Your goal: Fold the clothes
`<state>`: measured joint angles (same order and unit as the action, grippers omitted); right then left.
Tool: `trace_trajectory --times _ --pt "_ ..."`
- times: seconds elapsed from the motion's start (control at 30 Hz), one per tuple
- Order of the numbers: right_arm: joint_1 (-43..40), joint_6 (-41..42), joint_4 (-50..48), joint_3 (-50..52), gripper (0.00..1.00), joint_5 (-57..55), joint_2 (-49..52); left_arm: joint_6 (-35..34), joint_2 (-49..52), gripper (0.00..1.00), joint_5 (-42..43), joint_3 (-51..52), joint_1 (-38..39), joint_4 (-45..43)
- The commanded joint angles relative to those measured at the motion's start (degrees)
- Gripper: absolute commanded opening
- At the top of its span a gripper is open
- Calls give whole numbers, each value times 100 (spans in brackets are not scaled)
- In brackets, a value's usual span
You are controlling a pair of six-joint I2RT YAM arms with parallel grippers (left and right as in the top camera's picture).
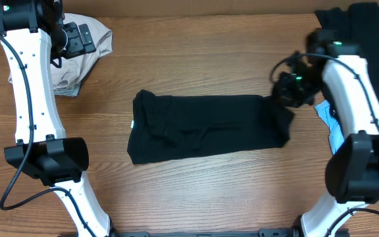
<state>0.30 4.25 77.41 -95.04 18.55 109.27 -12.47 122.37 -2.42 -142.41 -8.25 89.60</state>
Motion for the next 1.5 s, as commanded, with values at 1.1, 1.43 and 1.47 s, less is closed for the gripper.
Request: trace_trajectory --times 1.1,1.43,1.47 --pt "739 925 -9 -505 100 -42 -39 1408 -4 100 1668 1572 793 212" --pt "553 728 55 -505 100 -146 -39 1729 -4 100 1655 3823 1611 -1154" --pt "553 728 55 -505 100 -175 -39 1725 -4 100 1611 3969 1611 -1237"
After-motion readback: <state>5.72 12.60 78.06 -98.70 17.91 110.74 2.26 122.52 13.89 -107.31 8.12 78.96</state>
